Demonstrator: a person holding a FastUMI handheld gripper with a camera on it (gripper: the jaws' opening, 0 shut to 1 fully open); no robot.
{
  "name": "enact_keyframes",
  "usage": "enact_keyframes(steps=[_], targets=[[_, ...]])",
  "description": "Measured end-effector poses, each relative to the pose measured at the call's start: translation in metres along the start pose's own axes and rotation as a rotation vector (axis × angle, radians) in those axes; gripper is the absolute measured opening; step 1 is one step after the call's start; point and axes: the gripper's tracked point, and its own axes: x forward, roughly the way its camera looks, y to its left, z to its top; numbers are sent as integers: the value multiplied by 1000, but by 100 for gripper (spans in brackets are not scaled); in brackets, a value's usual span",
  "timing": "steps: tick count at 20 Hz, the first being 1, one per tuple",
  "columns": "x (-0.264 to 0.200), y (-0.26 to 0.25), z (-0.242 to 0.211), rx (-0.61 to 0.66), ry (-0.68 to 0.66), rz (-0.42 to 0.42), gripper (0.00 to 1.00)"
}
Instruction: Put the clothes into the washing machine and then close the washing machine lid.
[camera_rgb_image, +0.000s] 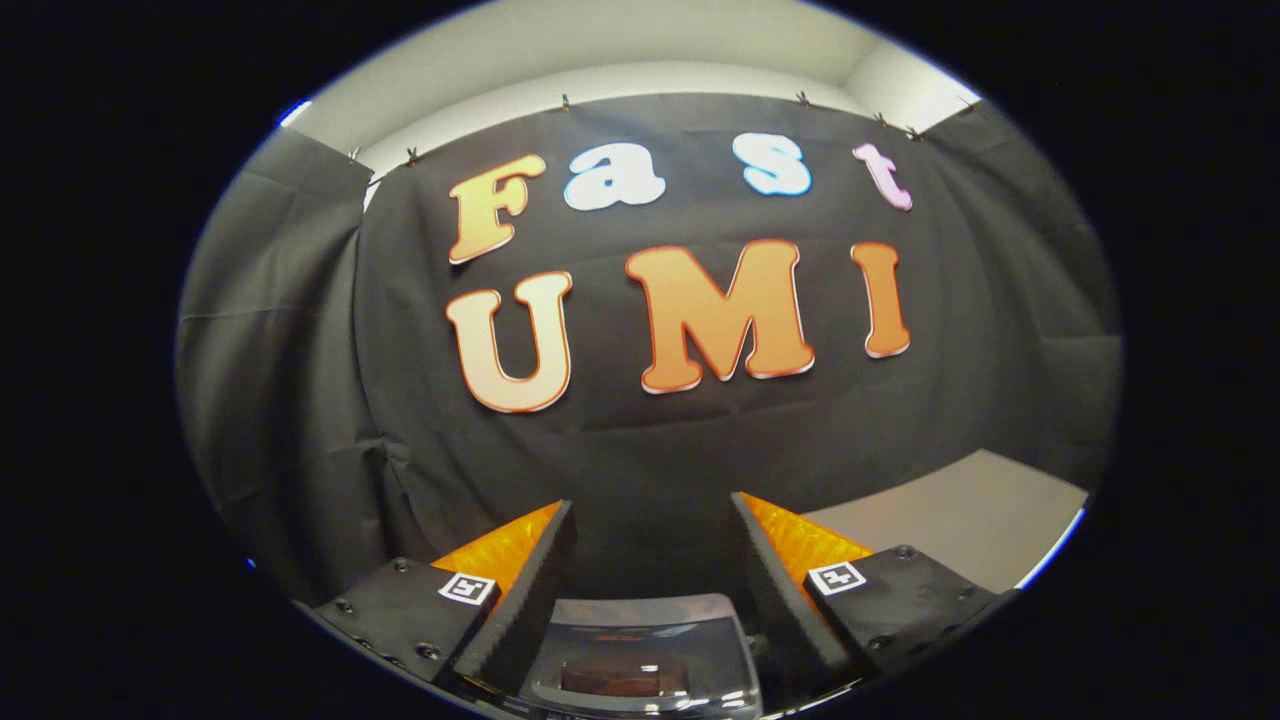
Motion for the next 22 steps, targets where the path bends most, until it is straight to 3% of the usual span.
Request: enact_keyframes(steps=[6, 11, 19, 22], targets=[[-44, -31, 58, -41, -23, 30, 98], [-80, -81, 92, -38, -69, 6, 98], [-116, -128, 112, -31, -107, 50, 98], [-119, -149, 112, -24, -117, 30, 98]])
